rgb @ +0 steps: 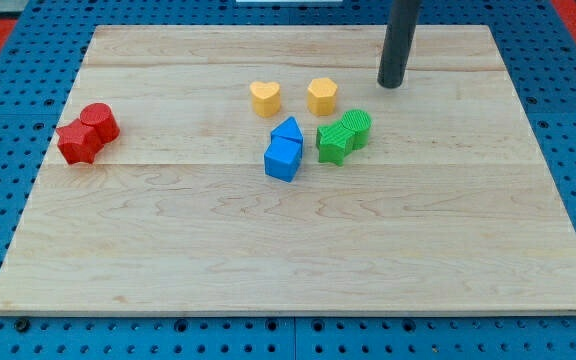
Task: Move the yellow hexagon diagonal to the yellow heart
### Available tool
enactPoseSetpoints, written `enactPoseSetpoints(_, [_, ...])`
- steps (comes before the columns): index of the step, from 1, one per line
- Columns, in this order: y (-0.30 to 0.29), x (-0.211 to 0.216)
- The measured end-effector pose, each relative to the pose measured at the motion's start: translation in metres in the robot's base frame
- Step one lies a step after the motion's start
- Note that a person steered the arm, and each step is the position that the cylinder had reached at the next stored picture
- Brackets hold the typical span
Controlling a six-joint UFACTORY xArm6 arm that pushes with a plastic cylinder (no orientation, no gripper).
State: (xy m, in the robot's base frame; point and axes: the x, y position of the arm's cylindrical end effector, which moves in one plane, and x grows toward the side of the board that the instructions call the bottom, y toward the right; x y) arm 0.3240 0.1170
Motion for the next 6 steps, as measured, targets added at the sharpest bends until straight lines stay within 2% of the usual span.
enactPoseSetpoints(2, [-0.113,0.006])
enactPoseSetpoints(3, [-0.128,0.006])
enactPoseSetpoints(5, [-0.032,-0.002])
enactPoseSetpoints(6, [-0.007,-0.002])
